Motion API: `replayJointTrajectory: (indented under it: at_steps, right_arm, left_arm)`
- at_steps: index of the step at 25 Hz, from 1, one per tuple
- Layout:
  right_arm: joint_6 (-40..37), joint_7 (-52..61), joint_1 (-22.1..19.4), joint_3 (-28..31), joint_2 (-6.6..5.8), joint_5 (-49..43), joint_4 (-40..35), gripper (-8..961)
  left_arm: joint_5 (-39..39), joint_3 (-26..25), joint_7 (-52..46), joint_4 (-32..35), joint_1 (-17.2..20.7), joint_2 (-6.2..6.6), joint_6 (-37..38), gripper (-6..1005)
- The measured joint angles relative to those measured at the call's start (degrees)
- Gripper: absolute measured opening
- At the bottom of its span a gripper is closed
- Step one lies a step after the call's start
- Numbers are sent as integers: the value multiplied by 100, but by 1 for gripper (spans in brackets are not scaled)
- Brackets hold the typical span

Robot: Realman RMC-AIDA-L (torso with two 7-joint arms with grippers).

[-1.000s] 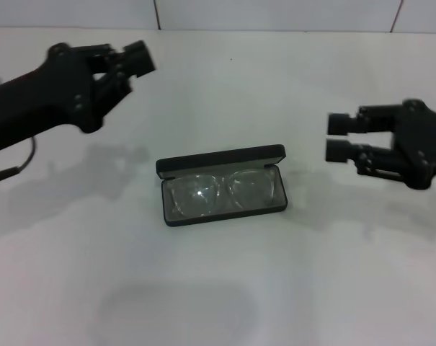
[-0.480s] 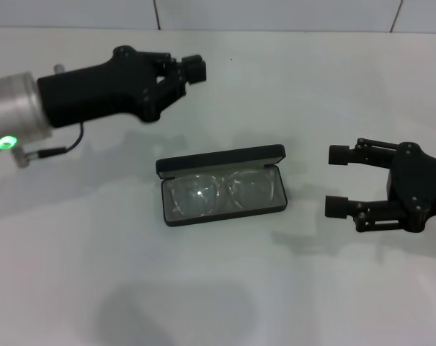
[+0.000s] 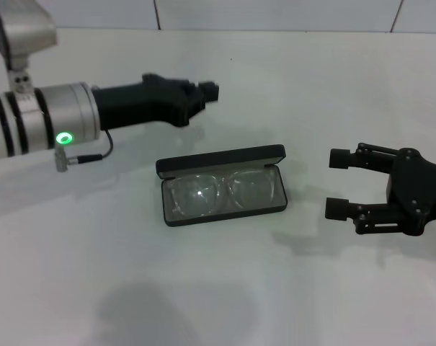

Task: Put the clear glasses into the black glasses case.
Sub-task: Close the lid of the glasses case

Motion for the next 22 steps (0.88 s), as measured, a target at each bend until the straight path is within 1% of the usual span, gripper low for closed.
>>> replayJointTrajectory:
  at_steps: [3, 6, 9, 12, 18, 22]
  right_arm:
    - [11, -3, 47, 15, 0, 2, 63, 886]
    - [46, -4, 136, -10, -2, 5, 116, 886]
    - [76, -6, 240, -27, -2, 7, 190, 886]
    - [97, -7, 308, -9, -8, 8, 267, 886]
    - [228, -7, 396, -29, -12, 7, 314, 886]
    - [295, -7, 451, -31, -11, 7, 353, 886]
  left_arm:
    - [127, 415, -213, -29, -7, -5, -363, 57]
    - [78, 774, -184, -180, -11, -30, -630, 57]
    - [-138, 831, -99, -390, -13, -41, -747, 57]
    - [-270, 834, -72, -461, 10, -42, -747, 57]
    - [-301, 931, -46, -497, 91, -65, -711, 57]
    - [-405, 992, 25, -681, 96, -72, -710, 58]
